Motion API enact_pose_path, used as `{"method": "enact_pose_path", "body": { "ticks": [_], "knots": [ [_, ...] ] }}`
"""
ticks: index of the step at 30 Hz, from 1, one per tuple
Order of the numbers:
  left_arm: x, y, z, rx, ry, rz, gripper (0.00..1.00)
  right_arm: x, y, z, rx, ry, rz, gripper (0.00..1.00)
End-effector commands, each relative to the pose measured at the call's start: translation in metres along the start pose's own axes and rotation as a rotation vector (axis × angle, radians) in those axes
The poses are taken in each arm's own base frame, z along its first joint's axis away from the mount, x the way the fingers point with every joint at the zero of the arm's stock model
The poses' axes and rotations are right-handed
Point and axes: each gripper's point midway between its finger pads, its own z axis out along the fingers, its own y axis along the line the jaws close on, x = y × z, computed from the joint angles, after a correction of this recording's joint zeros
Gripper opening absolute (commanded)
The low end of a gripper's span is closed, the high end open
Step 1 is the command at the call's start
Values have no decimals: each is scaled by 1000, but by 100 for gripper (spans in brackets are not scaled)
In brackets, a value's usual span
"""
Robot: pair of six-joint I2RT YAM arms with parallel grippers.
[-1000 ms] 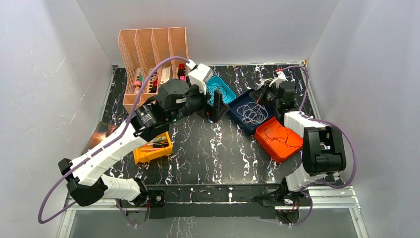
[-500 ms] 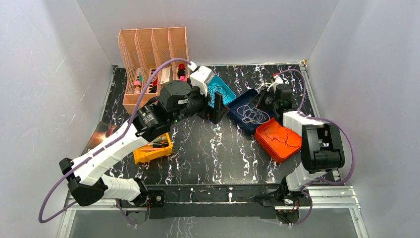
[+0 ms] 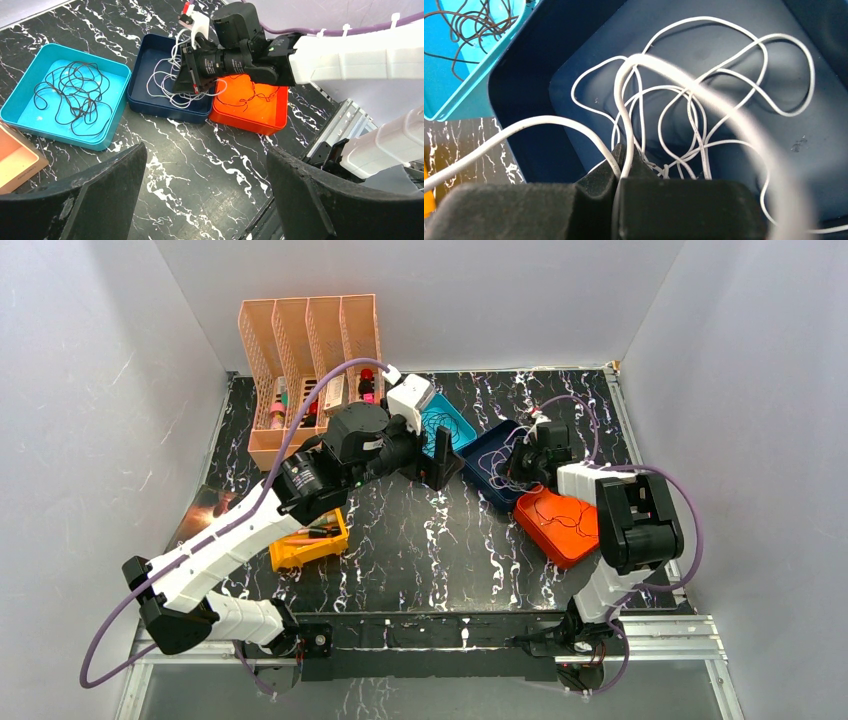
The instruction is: Untangle the cables
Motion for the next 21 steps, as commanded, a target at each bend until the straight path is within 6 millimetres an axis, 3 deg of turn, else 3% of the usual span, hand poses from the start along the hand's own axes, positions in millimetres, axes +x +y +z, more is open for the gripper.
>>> {"method": "enact_pose_path", "body": {
  "ticks": [1, 9, 15, 21],
  "knots": [
    [-6, -3, -6, 18, -22, -6, 88, -13, 6, 7, 9, -7, -47, 5],
    [-4, -3, -5, 19, -17, -6, 88, -13, 6, 7, 37, 0, -77, 12],
    [-5, -3, -5, 16, -20, -7, 88, -30, 14, -4, 37, -42, -103, 27],
    [-6, -3, -3, 18, -19, -6, 88, -43, 23, -17, 26, -72, -124, 36]
  ]
}}
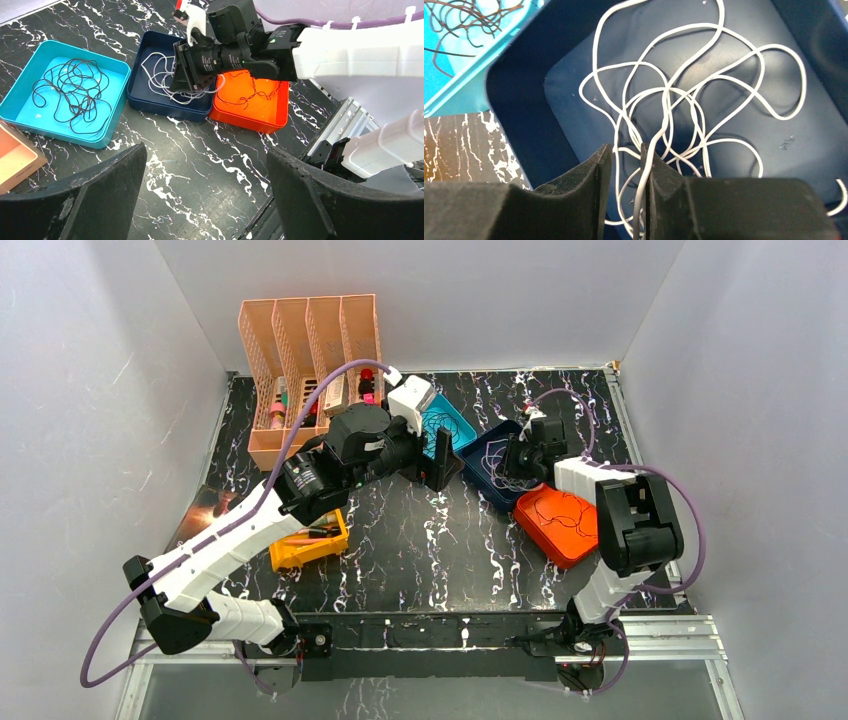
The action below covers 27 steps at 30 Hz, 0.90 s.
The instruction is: Untangle the cables
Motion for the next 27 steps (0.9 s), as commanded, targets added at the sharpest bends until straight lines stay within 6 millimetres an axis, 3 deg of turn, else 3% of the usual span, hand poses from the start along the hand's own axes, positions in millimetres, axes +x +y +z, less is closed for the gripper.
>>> {"method": "enact_pose_path", "body": {
  "ticks": [1, 27],
  "knots": [
    [-10, -4, -4, 21, -28, -3, 88, -45, 19, -23, -30, -118, -56, 37],
    [-6, -3, 0, 17, -17, -1, 89, -82, 28, -91, 30, -298, -108, 61]
  ]
}}
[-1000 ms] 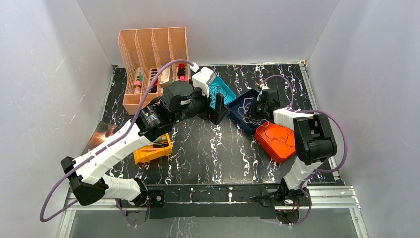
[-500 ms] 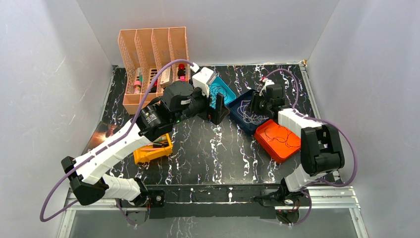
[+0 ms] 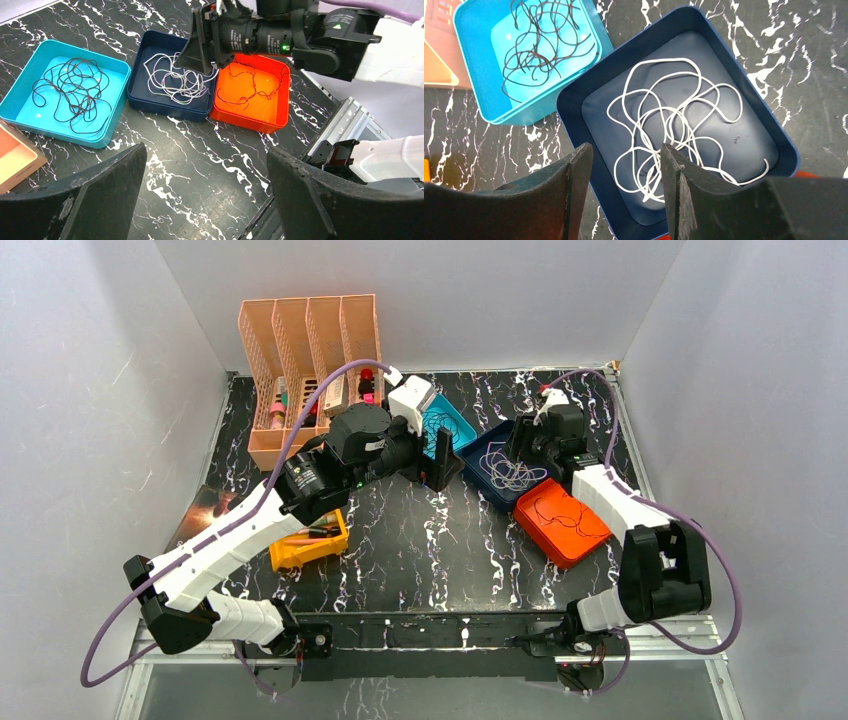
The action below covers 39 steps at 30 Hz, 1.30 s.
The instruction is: Untangle the cables
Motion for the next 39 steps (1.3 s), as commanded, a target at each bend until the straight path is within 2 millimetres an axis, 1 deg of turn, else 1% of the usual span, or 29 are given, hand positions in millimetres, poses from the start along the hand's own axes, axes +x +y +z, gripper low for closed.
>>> {"method": "enact_pose_path", "body": {
  "ticks": [1, 5, 14, 19, 23, 28, 32, 36, 39],
  "knots": [
    [-7, -3, -1, 14, -20, -1, 89, -31, 4, -18, 20, -100, -32, 62],
    [-6, -3, -1, 16, -20, -1, 89, -36, 4, -27, 27, -114, -36, 64],
    [-3, -1, 1, 10, -13, 0, 89, -48, 8, -42, 29, -151, -42, 66],
    [1, 0, 3, 1, -3, 1, 89, -53, 10, -47, 31, -161, -42, 66],
    [3, 2, 5, -7, 2, 3, 89, -53, 6, -48, 56, -151, -45, 66],
    [4, 3, 8, -11, 9, 9, 89, -49, 1, -45, 75, -129, -55, 65],
    [7, 6, 10, -23, 17, 9, 89, -47, 0, -41, 80, -104, -54, 62],
    [12, 8, 10, -32, 29, 8, 89, -34, -19, -33, 178, -25, -52, 61],
    [14, 9, 11, -35, 36, 8, 89, -19, -34, -26, 240, 33, -62, 61]
  ]
}}
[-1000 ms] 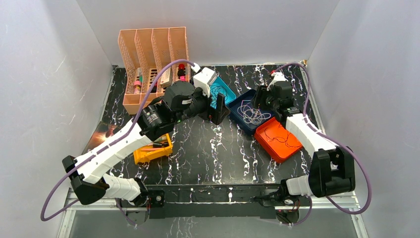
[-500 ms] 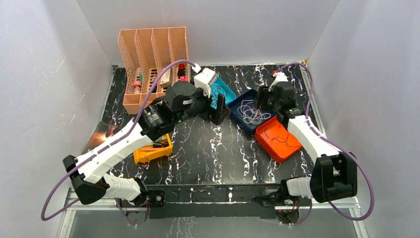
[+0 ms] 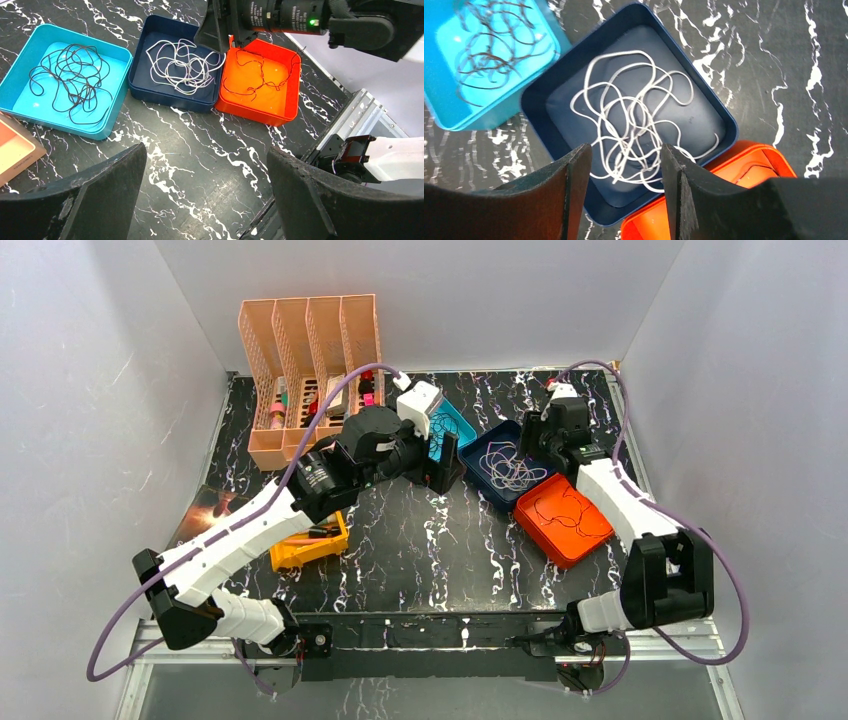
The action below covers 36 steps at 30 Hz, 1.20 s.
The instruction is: Untangle the cables
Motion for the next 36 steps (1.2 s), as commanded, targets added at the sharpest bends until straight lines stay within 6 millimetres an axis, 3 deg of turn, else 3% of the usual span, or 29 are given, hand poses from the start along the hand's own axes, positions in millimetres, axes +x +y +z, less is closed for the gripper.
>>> {"method": "enact_pose_path", "body": {
  "ticks": [1, 5, 12, 14, 19, 23, 31, 36],
  "knots": [
    [-2, 3, -3, -11, -9, 4, 89, 7, -20, 8, 110, 61, -36, 61],
    [-2, 3, -2, -14, -8, 2, 89, 22, -21, 19, 108, 124, -48, 65],
    [2, 4, 3, -16, 6, 2, 89, 30, 24, 25, -158, 157, -51, 59],
    [4, 5, 4, -22, 12, 3, 89, 23, 20, 21, -132, 123, -37, 60],
    [11, 12, 7, -57, 27, -2, 89, -13, -6, -11, 36, -73, -12, 67],
    [18, 20, 8, -103, 40, -10, 90, -26, -4, -39, 26, -169, 11, 69],
    [48, 55, 4, -290, 76, -65, 93, -11, 35, -82, -212, -177, 25, 70],
    [73, 90, -17, -464, 47, -122, 98, -2, 36, -111, -243, -221, 46, 75]
  ]
}}
